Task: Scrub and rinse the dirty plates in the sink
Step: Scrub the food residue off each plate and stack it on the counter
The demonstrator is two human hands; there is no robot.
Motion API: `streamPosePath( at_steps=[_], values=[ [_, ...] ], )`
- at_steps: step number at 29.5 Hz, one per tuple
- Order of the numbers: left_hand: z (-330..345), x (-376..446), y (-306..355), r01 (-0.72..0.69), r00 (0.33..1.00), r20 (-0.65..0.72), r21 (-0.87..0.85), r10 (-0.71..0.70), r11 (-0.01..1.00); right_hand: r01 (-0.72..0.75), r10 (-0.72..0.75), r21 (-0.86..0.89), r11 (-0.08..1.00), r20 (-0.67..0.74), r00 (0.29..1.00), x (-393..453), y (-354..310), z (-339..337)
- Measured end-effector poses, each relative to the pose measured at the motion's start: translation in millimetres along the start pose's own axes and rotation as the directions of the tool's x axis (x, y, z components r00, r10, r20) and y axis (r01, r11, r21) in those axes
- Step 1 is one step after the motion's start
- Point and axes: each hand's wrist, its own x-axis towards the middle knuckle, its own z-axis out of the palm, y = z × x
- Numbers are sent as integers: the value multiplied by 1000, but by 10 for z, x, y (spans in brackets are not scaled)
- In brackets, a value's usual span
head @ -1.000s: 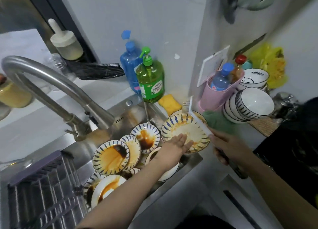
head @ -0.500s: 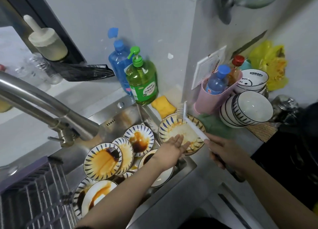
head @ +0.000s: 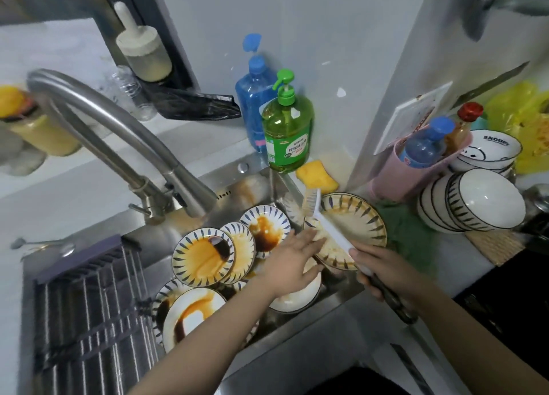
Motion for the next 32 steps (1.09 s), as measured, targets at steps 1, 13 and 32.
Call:
streamPosePath(
  at_steps=[1,13,32],
  values=[
    [-92,-184,-107,102,990,-85,-75,-108,992,-23,23,18,1000,37,999,41,0,128],
    [-1022,-1228,-1379,386,134,-287,-866,-948,317,-255,234,30,966,308,922,141,-110,1389],
    [-1386,-1275,-1807,416,184,-348,-820,-919,393,-354,253,325,877,316,915,8,93,1759]
  ],
)
